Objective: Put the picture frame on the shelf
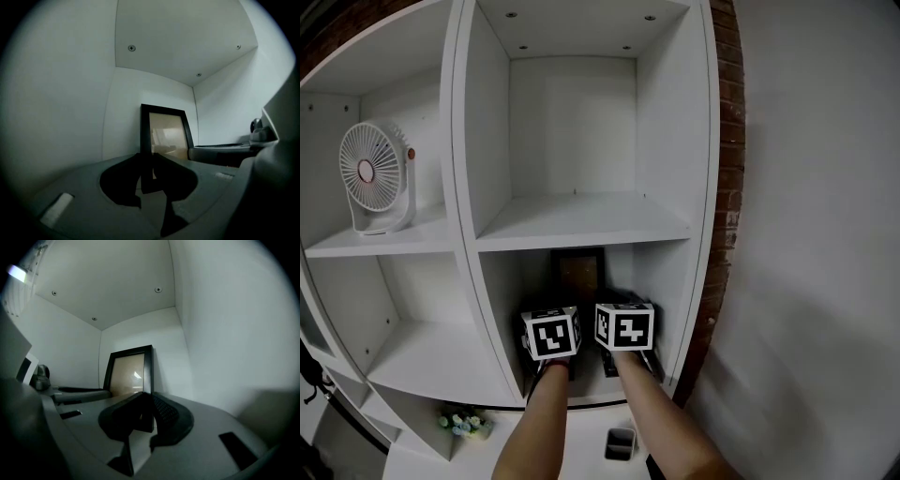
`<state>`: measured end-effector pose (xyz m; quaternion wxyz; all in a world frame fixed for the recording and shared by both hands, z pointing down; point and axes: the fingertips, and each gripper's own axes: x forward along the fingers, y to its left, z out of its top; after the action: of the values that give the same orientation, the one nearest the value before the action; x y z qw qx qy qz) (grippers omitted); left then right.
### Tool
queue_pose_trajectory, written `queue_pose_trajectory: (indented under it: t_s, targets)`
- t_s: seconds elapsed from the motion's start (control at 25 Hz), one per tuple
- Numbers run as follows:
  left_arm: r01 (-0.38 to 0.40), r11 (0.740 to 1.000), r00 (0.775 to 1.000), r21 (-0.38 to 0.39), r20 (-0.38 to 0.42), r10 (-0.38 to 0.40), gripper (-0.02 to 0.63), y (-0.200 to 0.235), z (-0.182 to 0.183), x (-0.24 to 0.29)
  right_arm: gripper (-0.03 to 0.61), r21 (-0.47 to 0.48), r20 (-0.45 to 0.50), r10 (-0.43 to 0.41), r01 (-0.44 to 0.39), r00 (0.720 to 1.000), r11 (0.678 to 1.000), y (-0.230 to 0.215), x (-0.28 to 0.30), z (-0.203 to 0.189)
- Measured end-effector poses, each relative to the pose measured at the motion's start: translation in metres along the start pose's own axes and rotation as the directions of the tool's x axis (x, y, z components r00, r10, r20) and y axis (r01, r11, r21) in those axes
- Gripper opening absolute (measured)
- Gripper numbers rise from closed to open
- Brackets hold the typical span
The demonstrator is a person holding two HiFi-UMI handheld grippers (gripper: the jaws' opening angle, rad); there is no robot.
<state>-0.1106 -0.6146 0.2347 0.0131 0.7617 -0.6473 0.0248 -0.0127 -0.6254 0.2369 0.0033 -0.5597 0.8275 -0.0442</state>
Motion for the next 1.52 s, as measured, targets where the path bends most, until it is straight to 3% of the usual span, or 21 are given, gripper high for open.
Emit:
queue_pose_trajectory:
  t_s: [1.0, 1.28, 1.52]
  targets:
    - [0.019, 0.996, 0.977, -0.084, -0.209, -0.036, 0.089, 0.001, -0.034, 0.009, 0.074, -0.012, -0.181, 0.017, -0.020, 0.983, 1.000, 0.000, 0.003, -0.027]
    - [0.024, 0.996, 0.980, -0.081, -0.195, -0.039, 0.090, 0.000, -0.032, 0.008, 0.075, -0.009, -0.187, 0.014, -0.016, 0.982, 1.000, -0.002, 0.005, -0.028]
    - [0.042, 0.998, 0.992, -0.056, -0.118, -0.048, 0.092, -0.004, -0.021, 0.004, 0.114, -0.018, -0.162, 0.019, -0.022, 0.987, 1.000, 0.000, 0.002, -0.025]
